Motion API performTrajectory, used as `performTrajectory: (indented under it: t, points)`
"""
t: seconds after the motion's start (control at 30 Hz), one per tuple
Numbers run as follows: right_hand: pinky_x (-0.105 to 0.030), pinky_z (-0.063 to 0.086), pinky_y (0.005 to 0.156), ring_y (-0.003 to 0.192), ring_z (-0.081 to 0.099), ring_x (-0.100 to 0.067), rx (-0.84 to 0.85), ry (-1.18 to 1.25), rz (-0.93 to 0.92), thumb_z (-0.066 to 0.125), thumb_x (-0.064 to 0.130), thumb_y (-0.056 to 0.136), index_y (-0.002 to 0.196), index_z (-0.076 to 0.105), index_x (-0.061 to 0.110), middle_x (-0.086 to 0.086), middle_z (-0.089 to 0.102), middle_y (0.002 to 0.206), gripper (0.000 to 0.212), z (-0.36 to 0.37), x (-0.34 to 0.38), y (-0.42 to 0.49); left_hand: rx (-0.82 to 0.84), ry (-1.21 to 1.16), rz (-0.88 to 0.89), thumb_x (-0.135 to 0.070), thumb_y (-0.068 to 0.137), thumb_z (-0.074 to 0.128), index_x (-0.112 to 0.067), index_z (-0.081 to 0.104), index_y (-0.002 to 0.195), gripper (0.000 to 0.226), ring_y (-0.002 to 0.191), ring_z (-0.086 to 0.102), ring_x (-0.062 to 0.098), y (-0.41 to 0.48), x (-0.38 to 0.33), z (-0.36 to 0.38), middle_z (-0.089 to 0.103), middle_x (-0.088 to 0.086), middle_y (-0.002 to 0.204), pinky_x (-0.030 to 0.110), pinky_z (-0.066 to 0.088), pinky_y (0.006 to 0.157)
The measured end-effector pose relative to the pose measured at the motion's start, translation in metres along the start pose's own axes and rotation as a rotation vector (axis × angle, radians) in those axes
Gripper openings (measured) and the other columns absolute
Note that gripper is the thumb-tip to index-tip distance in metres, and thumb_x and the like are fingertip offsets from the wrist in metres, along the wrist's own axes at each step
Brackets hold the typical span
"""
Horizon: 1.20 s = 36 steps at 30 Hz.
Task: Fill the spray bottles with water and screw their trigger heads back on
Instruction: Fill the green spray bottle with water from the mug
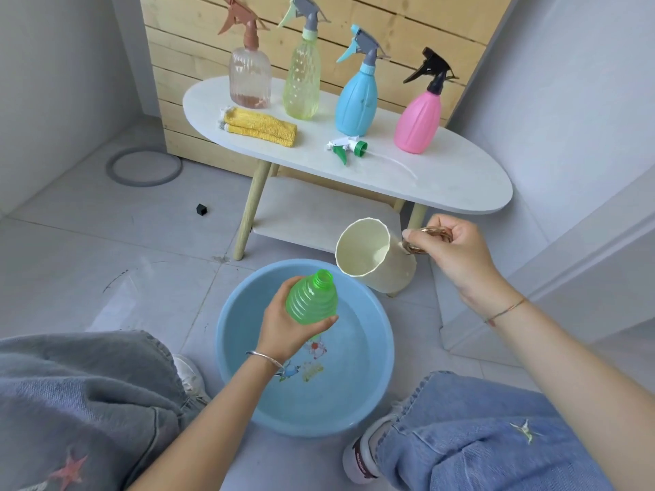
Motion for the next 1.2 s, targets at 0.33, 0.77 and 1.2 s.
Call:
performTrajectory:
  t: [0.33,0.77,1.2]
  points:
    - [-0.017,0.022,0.048,0.048,0.026,-0.007,0.013,-0.259,-0.245,0.073,0.005,0.071,0.054,0.034,0.010,0.009,0.025,0.049,0.043,0.009,0.026,-0.012,0.069,0.023,0.022,-0.019,0.057,0.093,-0.023,0.056,0.115,0.069,0.096,0.058,-0.007,-0.008,-0.001,0.014,0.065,-0.012,0.106,0.002,0.040,0.077]
    - [-0.018,0.022,0.050,0.055,0.029,-0.012,0.038,-0.422,-0.397,0.066,0.020,0.064,0.052,0.029,0.018,0.005,0.030,0.057,0.038,0.020,0.037,-0.019,0.066,0.038,0.026,-0.025,0.056,0.093,-0.029,0.055,0.115,0.071,0.099,0.058,-0.004,-0.007,0.001,0.017,0.064,-0.015,0.108,0.006,0.043,0.082]
    - [-0.017,0.023,0.051,0.055,0.030,-0.013,0.057,-0.482,-0.467,0.072,0.008,0.066,0.053,0.034,0.013,0.005,0.031,0.059,0.040,0.027,0.040,-0.021,0.063,0.043,0.011,-0.026,0.056,0.093,-0.029,0.055,0.115,0.070,0.098,0.057,-0.004,-0.007,0.002,0.017,0.063,-0.016,0.107,0.004,0.041,0.080]
Point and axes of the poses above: each hand's wrist, its own y-axis towards the middle knuckle, its own z-axis out of the palm, x = y × z, the point moved 5 cm from there along y, towards the middle knuckle
